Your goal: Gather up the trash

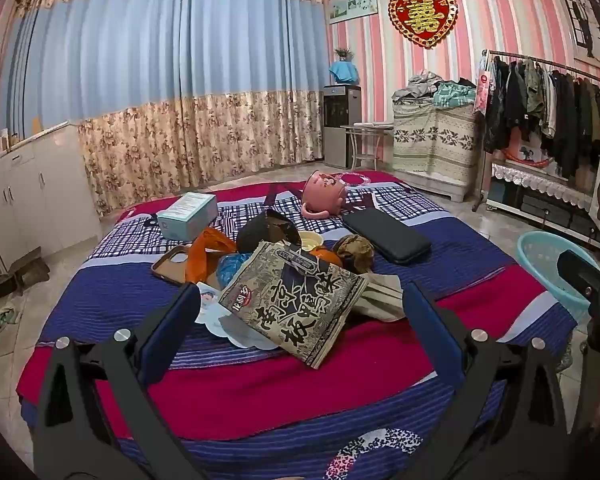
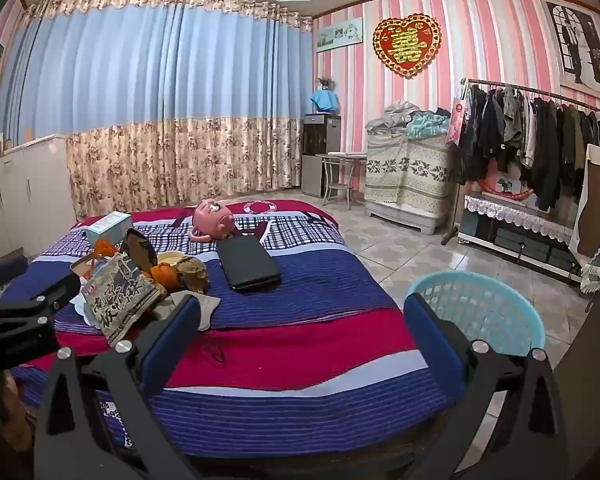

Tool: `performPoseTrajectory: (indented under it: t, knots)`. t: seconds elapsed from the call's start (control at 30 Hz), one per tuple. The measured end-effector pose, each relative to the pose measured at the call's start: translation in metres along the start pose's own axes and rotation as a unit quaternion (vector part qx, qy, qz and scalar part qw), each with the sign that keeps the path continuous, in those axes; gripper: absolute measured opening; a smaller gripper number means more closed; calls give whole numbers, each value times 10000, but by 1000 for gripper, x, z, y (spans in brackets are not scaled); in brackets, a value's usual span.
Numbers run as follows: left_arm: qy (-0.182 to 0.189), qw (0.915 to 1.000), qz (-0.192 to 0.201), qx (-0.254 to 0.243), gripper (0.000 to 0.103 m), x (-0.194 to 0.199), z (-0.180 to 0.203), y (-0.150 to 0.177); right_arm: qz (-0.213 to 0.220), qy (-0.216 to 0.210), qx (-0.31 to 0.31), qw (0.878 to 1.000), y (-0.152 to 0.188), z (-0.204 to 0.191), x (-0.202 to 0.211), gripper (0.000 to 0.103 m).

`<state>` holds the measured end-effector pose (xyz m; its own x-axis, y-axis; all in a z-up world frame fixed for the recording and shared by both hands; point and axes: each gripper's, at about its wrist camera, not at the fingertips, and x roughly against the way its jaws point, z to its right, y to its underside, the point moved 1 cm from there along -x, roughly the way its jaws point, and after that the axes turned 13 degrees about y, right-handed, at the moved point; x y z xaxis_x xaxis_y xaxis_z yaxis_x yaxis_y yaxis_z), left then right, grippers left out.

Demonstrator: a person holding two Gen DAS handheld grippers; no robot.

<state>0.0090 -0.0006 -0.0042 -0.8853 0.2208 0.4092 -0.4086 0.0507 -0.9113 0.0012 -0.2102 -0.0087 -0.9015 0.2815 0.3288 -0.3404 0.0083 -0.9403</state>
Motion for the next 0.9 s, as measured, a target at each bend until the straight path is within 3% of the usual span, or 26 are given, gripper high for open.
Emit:
performPoseTrajectory:
  t: [0.9]
  knots:
    - [-6, 10000, 74, -62, 98, 14, 4, -5, 88, 22, 18, 10000, 1, -4, -1, 99]
